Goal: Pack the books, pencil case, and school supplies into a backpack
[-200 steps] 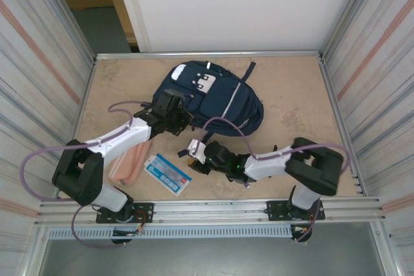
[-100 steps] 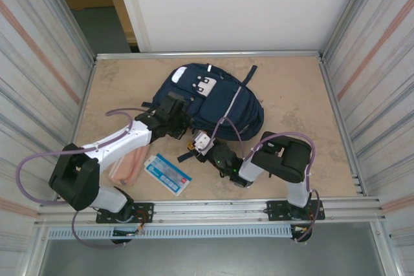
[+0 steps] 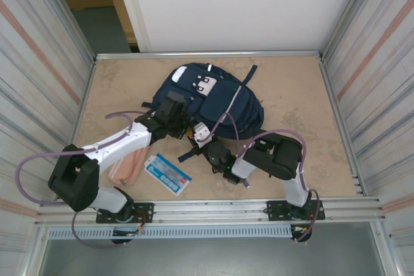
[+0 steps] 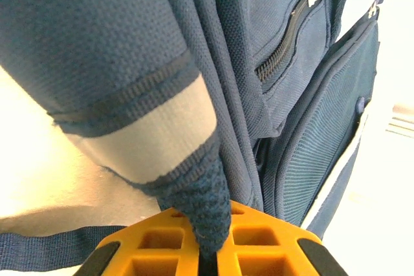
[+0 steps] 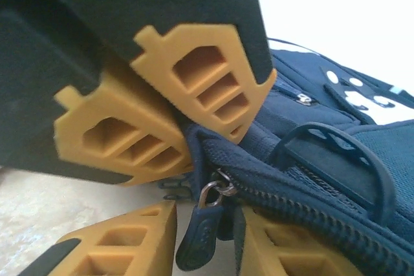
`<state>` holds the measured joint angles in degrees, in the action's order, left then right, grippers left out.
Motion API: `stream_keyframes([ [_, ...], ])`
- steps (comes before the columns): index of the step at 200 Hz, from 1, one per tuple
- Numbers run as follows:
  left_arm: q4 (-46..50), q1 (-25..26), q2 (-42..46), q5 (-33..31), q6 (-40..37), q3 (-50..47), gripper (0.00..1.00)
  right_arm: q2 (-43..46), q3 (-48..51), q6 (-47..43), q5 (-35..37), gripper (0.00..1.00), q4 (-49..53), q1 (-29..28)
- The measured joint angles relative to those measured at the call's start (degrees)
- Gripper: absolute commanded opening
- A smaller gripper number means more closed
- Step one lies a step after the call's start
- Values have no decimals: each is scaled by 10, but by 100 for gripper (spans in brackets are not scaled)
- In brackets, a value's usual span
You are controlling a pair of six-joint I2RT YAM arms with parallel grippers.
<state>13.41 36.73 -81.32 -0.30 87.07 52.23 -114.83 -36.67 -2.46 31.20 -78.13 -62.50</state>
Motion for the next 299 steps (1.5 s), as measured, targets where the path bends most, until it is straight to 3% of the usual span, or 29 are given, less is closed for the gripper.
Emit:
stream_keyframes([
  [40, -14, 0, 0, 1, 13, -9, 7, -12, -12, 27, 41, 7, -1, -5],
  [73, -17, 0, 0, 1, 17, -13, 6, -13, -12, 37, 50, 0, 1, -11],
  [170, -2, -8, 0, 26, 8, -22, 6, 20, 31, 70, 59, 0, 16, -35],
  [270, 0, -33, -24, -5, -34, -22, 3, 212, 78, 246, 52, 0, 341, -38],
  [299, -12, -49, -31, -12, -78, -22, 1, 266, 98, 290, 52, 0, 407, -33],
])
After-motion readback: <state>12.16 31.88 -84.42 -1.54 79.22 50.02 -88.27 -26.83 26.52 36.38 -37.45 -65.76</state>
